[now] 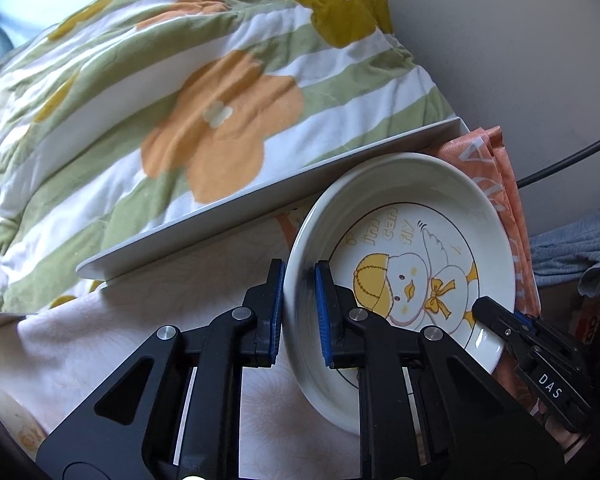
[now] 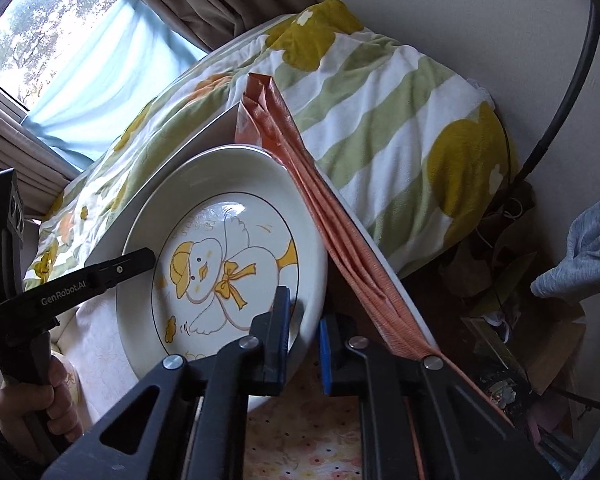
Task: Organize plates and bowls
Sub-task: 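Move the right tool to the small duck plate and grasp its rim, then carry the duck plate and lower it onto the plate stack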
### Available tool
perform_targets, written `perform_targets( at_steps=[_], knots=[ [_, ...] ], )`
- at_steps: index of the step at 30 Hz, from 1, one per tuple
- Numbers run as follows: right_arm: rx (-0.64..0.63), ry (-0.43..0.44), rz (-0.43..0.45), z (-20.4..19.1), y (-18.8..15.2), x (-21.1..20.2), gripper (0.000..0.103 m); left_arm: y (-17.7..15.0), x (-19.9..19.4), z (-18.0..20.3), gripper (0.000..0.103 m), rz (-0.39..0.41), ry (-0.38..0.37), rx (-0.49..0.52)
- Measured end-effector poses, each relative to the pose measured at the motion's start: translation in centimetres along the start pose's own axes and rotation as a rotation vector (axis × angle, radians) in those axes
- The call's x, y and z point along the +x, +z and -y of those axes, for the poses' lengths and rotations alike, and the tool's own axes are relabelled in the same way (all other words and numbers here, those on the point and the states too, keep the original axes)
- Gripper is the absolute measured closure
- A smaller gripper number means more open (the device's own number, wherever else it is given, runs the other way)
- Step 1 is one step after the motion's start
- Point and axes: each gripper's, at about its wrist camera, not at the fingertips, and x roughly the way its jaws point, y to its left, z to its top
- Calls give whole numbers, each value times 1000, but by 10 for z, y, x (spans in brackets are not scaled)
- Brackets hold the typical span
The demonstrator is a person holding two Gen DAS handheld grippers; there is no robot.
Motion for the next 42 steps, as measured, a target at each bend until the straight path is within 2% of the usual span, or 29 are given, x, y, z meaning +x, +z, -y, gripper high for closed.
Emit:
perform_targets(
  at_steps=[4, 11, 22, 30, 42],
  knots=[
    [-53, -26, 13, -6, -1, -1, 91, -3, -3, 1, 90, 1, 11, 2],
    [-105, -7, 40, -9, 1, -10, 91, -13, -18, 1, 90, 21, 22, -10],
    [-169, 34, 101, -25, -2, -54, 91, -36, -89, 9, 90, 149, 36, -17],
    [-225, 71, 142, -53, -28, -102, 91, -88, -153, 5, 90, 240, 45, -70],
    [-317, 150, 113, -106, -110, -131, 91, -205, -217, -40, 90, 288, 100, -185]
  ],
)
